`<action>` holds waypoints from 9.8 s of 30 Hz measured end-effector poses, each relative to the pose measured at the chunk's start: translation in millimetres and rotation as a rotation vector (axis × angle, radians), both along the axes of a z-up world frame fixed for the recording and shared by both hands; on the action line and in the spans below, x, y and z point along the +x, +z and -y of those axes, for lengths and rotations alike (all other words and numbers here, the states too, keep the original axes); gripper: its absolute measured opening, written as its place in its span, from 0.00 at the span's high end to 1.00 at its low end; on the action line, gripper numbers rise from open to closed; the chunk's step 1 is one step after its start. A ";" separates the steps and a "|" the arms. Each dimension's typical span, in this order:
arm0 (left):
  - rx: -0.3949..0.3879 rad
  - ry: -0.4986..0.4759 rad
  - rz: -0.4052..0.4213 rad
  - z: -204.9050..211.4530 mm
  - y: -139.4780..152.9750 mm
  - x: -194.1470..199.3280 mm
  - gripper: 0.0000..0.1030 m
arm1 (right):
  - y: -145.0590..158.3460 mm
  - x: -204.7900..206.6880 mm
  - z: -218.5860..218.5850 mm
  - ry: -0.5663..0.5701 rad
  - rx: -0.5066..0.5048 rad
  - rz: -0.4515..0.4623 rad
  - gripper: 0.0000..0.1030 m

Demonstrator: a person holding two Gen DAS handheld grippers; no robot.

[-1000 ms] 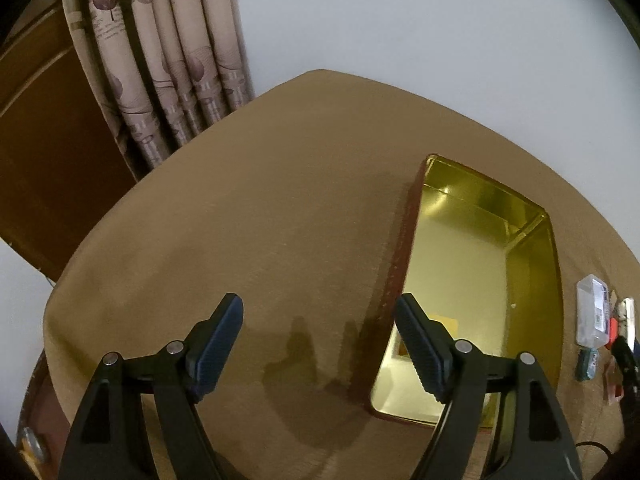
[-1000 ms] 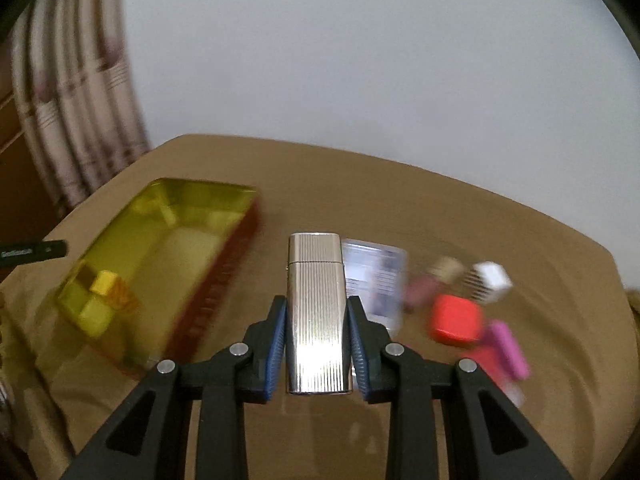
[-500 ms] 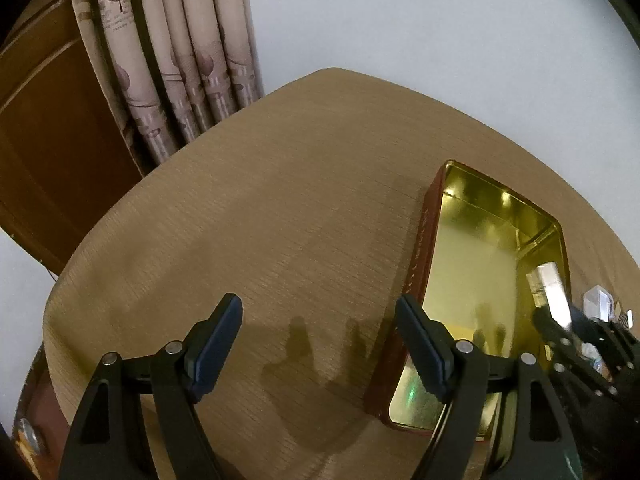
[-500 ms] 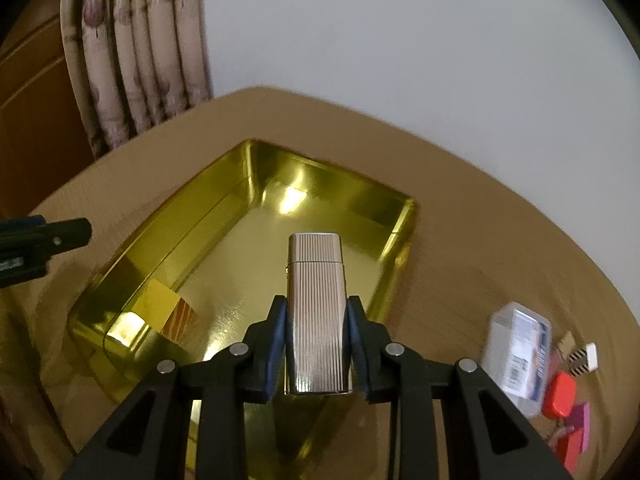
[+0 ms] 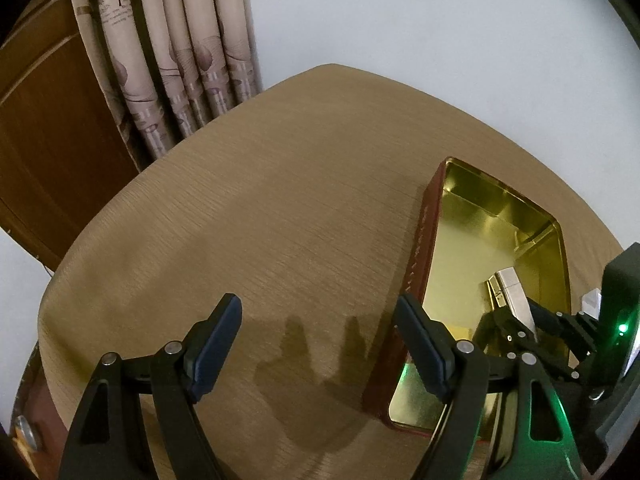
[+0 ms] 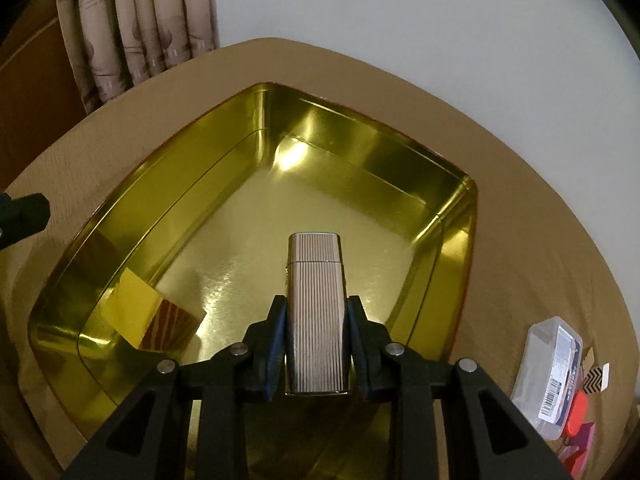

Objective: Organize rigid objects
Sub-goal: 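Lower the lighter into the gold tin and open the right gripper, then move the right gripper to the red block and grasp it, then grasp the blue dog-print mint tin with the left gripper, then carry the mint tin with the left gripper and lower it into the gold tin, then open the left gripper to release the mint tin beside the yellow cube, then carry the red block with the right gripper toward the gold tin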

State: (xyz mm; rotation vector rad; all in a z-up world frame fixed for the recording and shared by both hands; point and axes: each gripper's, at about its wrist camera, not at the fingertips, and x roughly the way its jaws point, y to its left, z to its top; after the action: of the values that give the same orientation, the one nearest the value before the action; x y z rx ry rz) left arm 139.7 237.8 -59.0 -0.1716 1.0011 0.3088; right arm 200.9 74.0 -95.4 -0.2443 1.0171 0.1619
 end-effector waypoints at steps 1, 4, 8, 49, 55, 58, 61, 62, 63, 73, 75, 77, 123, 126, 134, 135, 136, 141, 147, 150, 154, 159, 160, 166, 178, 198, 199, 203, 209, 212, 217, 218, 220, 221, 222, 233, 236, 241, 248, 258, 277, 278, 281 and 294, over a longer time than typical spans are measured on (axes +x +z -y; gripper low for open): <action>0.002 -0.001 0.000 0.9 0.0 -0.2 0.26 | -0.4 0.6 -0.6 0.000 -0.005 0.000 0.71; 0.001 -0.007 0.000 1.8 -0.8 0.0 0.25 | -0.6 2.1 -1.5 -0.004 -0.005 -0.006 0.71; -0.006 -0.009 -0.002 0.8 -1.6 0.3 0.25 | 0.0 8.5 -7.1 0.000 -0.003 -0.009 0.71; 0.094 -0.119 0.014 31.2 0.0 -7.6 0.25 | 48.1 -148.3 263.9 -0.451 0.143 0.151 0.65; 0.117 -0.150 0.019 39.3 0.1 -10.9 0.24 | 37.8 -145.9 264.3 -0.440 0.118 0.145 0.65; 0.118 -0.164 0.020 42.4 0.8 -11.4 0.24 | 33.0 -143.4 263.2 -0.437 0.112 0.142 0.65; 0.101 -0.174 0.017 44.2 0.8 -11.9 0.24 | 33.1 -146.0 260.5 -0.428 0.092 0.159 0.65; 0.096 -0.179 0.016 44.0 1.0 -12.4 0.24 | 33.1 -146.3 259.1 -0.423 0.088 0.162 0.65; 0.096 -0.181 0.016 44.4 1.2 -12.3 0.24 | 33.0 -146.9 257.2 -0.415 0.084 0.165 0.69; 0.107 -0.233 0.031 57.0 6.0 -18.6 0.24 | 40.0 -155.8 223.0 -0.323 0.104 0.207 0.71; 0.098 -0.250 0.039 63.1 7.2 -21.4 0.24 | 37.1 -156.7 216.0 -0.295 0.110 0.190 0.71; 0.097 -0.277 0.046 71.9 8.9 -25.0 0.24 | 32.2 -157.1 212.3 -0.283 0.108 0.175 0.71; -0.012 -0.664 -0.123 315.3 -59.2 3.5 0.62 | 6.4 -169.4 296.0 -0.471 0.065 0.187 0.71; -0.007 -0.672 -0.116 315.5 -57.7 4.1 0.73 | 5.1 -165.8 293.4 -0.471 0.064 0.187 0.71; 0.027 -0.692 -0.095 324.2 -54.6 -0.7 0.73 | 4.6 -165.6 293.2 -0.470 0.062 0.186 0.71; 0.031 -0.692 -0.095 331.7 -58.2 -5.1 0.73 | 4.7 -165.7 293.2 -0.470 0.061 0.186 0.70; 0.028 -0.692 -0.095 327.0 -55.9 -6.7 0.73 | 4.8 -165.9 293.3 -0.470 0.062 0.186 0.70; 0.039 -0.687 -0.090 318.9 -50.5 -11.8 0.73 | 5.3 -166.3 293.7 -0.470 0.062 0.186 0.71; 0.034 -0.668 -0.056 300.2 -34.4 -20.5 0.73 | 4.2 -164.6 292.6 -0.468 0.056 0.183 0.70; 0.018 -0.656 -0.045 294.9 -27.7 -26.2 0.73 | 3.8 -164.6 292.7 -0.467 0.054 0.183 0.70; 0.018 -0.646 -0.024 274.4 -13.6 -32.7 0.73 | 4.5 -164.8 292.4 -0.468 0.054 0.183 0.71; 0.027 -0.624 0.003 251.1 0.9 -37.9 0.73 | 4.6 -164.5 292.0 -0.468 0.052 0.183 0.71; 0.030 -0.608 0.006 242.0 6.7 -36.0 0.73 | 4.5 -164.4 291.9 -0.468 0.052 0.183 0.71; 0.039 -0.547 0.011 201.1 12.3 -26.1 0.73 | 4.4 -164.1 292.1 -0.468 0.052 0.183 0.71; 0.036 -0.446 -0.008 143.5 2.2 -13.0 0.73 | 4.5 -164.6 291.9 -0.468 0.052 0.183 0.70; 0.041 -0.437 -0.088 129.0 -37.0 1.7 0.73 | 4.4 -164.4 291.7 -0.467 0.048 0.183 0.70; 0.052 -0.436 -0.091 129.5 -38.8 2.0 0.73 | 4.5 -164.5 291.7 -0.467 0.048 0.183 0.70; 0.068 -0.429 -0.106 127.8 -45.9 2.8 0.73 | 4.8 -164.8 291.5 -0.467 0.048 0.183 0.70; 0.081 -0.423 -0.116 125.0 -50.3 3.9 0.73 | 4.7 -164.5 291.8 -0.465 0.046 0.183 0.70; 0.089 -0.428 -0.117 124.9 -52.9 3.1 0.73 | 4.5 -164.3 291.6 -0.464 0.043 0.183 0.70; 0.097 -0.435 -0.118 126.8 -54.1 2.0 0.73 | 4.5 -164.2 291.2 -0.463 0.040 0.183 0.70; 0.093 -0.435 -0.119 126.5 -54.4 1.8 0.73 | 4.4 -164.2 291.4 -0.462 0.039 0.183 0.70; 0.087 -0.431 -0.117 125.2 -54.1 1.5 0.72 | 4.3 -163.8 290.9 -0.461 0.036 0.182 0.70; 0.089 -0.433 -0.116 124.2 -53.8 1.9 0.72 | 4.1 -163.5 291.0 -0.459 0.036 0.182 0.70; 0.095 -0.434 -0.115 124.2 -53.8 1.9 0.72 | 4.0 -163.6 291.2 -0.459 0.035 0.182 0.70; 0.064 -0.452 -0.066 124.4 -34.6 -5.1 0.69 | 3.5 -163.2 289.5 -0.456 0.023 0.180 0.70; 0.054 -0.455 -0.041 123.8 -23.3 -9.2 0.67 | 3.3 -163.0 288.8 -0.455 0.022 0.180 0.70; 0.074 -0.426 0.035 111.3 0.9 -19.9 0.57 | 3.1 -162.6 290.2 -0.454 0.027 0.179 0.70; 0.086 -0.351 0.056 75.5 13.3 -32.2 0.49 | 2.8 -162.9 292.0 -0.456 0.033 0.178 0.70; 0.091 -0.235 0.044 46.8 9.9 -26.9 0.39 | 4.2 -160.2 287.6 -0.481 -0.002 0.171 0.71; -0.003 -0.144 0.016 17.0 3.1 -21.3 0.36 | 45.4 -153.1 235.9 -0.378 0.061 0.212 0.71; -0.011 -0.134 0.014 14.5 2.8 -20.9 0.36 | 47.2 -151.8 230.6 -0.366 0.065 0.213 0.71; -0.015 -0.108 0.010 8.4 2.2 -20.2 0.36 | 53.1 -144.4 210.0 -0.330 0.084 0.216 0.71; 0.004 -0.029 0.008 -6.3 4.0 -18.1 0.31 | 82.7 -115.5 116.7 -0.143 0.151 0.247 0.71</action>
State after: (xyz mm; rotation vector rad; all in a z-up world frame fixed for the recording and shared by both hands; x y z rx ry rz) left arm 121.6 244.1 -55.0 -0.1546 0.9944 0.2839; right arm 85.5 -42.7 -12.8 -0.0518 0.7692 0.0755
